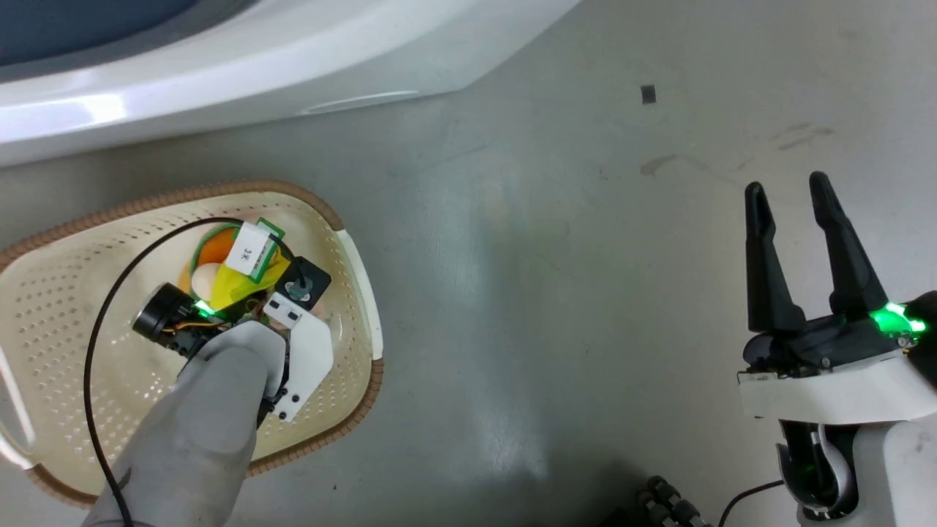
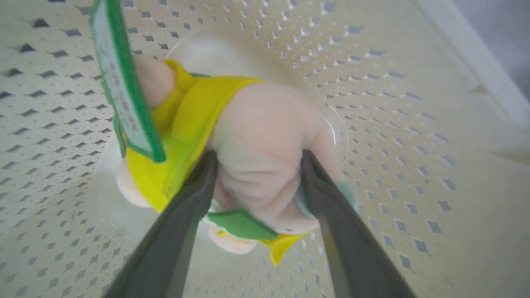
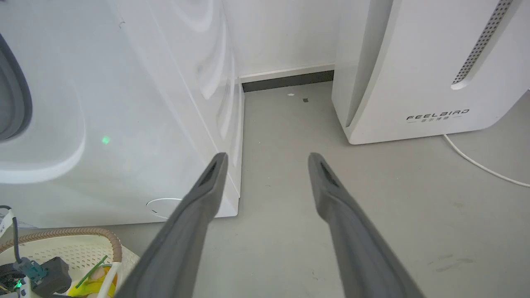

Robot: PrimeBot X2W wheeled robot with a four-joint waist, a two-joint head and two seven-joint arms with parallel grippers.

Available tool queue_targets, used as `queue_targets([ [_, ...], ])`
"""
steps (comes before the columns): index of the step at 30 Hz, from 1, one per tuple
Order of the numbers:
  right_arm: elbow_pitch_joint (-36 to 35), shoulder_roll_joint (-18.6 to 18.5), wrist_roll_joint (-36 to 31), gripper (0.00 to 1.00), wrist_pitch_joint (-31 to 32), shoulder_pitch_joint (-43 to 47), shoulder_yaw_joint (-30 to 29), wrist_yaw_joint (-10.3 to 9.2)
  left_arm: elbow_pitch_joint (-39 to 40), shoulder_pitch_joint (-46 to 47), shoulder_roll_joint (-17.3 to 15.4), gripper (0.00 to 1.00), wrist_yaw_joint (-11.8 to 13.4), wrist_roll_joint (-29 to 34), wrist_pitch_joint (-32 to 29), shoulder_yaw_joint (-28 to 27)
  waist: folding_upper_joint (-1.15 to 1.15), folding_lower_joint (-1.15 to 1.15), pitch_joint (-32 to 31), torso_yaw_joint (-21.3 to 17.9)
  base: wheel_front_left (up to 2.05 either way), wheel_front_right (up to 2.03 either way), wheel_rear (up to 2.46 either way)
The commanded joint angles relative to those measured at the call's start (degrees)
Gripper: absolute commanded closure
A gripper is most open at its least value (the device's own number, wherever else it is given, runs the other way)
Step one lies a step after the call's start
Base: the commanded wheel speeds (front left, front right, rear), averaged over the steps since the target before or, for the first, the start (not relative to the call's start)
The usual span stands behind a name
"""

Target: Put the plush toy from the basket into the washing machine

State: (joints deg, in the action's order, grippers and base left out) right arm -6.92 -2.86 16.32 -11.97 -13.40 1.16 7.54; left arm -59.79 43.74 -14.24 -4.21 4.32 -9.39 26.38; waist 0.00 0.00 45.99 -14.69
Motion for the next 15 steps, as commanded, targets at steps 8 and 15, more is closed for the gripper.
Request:
queue_targets([
  [8, -0.7, 0.0, 1.9, 0.0, -1.5, -2.3, -0.1, -0.05, -6.5, 3.4, -1.9, 1.0, -0.3, -0.5, -2.2, 3.0, 0.0, 0.0, 2.6, -1.1, 0.0, 0.0, 0.0],
  [15, -0.6, 0.0, 2.6, 0.0, -2.3, -2.9, -0.2, -0.05, -10.7, 5.4, -2.2, 1.0, -0.7, -1.3, -2.1, 5.2, 0.0, 0.0, 2.9, -1.5, 0.0, 0.0, 0.0],
])
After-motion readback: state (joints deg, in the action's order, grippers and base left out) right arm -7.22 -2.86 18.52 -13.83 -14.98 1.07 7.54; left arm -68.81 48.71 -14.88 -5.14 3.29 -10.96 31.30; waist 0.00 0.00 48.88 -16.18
